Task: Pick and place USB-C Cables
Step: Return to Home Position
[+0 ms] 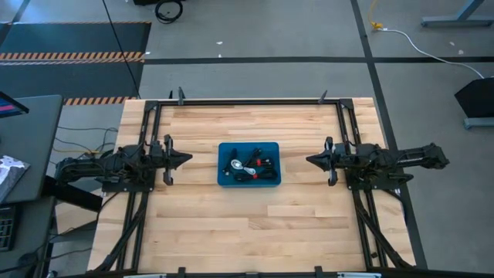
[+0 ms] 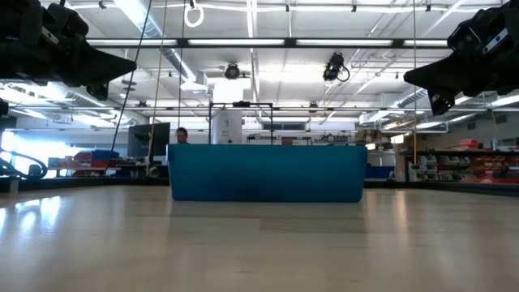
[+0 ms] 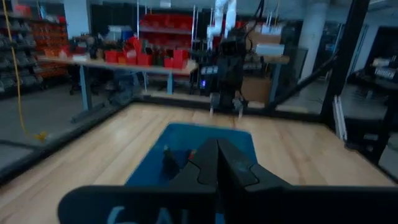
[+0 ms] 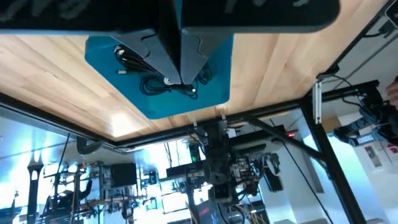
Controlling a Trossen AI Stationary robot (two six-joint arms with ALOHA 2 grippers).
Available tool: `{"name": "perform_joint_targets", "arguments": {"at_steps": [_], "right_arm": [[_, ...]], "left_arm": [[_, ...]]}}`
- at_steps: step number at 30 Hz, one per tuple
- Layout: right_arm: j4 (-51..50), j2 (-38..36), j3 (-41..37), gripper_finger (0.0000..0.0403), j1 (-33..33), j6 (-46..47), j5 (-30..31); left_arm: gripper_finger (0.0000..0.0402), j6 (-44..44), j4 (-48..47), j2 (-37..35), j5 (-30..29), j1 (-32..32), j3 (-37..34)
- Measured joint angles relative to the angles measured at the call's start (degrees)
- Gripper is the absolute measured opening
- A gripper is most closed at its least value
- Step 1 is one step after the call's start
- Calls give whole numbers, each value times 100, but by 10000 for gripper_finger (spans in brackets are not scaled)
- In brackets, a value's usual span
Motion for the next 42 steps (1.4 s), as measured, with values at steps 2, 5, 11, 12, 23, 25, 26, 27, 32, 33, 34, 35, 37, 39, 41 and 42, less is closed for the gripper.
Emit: {"name": "perform_joint_targets", "arguments": {"at_steps": [2,5,11,12,23,25,26,27,32,33,34,35,37,39,41,42], "right_arm": [[-8,-2,0,0,0,2,-25],[-16,33,0,0,0,11,-34],[-15,37,0,6,0,59,-38],[-15,37,0,6,0,61,-38],[-11,40,0,8,0,24,-78],[-9,40,0,8,0,21,-78],[-9,40,0,8,0,19,-78],[-9,40,0,8,0,17,-78],[-8,40,0,9,0,12,-78],[-9,40,0,9,0,10,-78],[-8,40,0,9,0,9,-78],[-8,40,0,9,0,7,-78],[-6,40,0,9,0,6,-78],[-6,40,0,9,0,4,-78],[-6,40,0,9,0,4,-78],[-6,40,0,9,0,4,-78]], "left_arm": [[3,-9,-160,5,6,0,2],[3,-60,-77,5,19,-1,-48],[3,-79,-99,11,217,-1,-60],[3,-72,-108,13,262,-2,-61],[38,-66,-70,11,267,-2,-67],[38,-110,-66,11,267,-2,-67],[38,-141,-64,11,265,-2,-67],[38,-140,-60,11,264,-2,-67],[32,-143,-50,11,264,-2,-69],[32,-145,-48,11,262,-2,-69],[32,-145,-48,11,262,-2,-69],[33,-147,-46,11,262,-2,-69],[35,-151,-42,11,262,-2,-69],[36,-155,-37,11,262,-2,-69],[35,-160,-35,11,262,-2,-69],[34,-160,-33,11,262,-2,-69]]}}
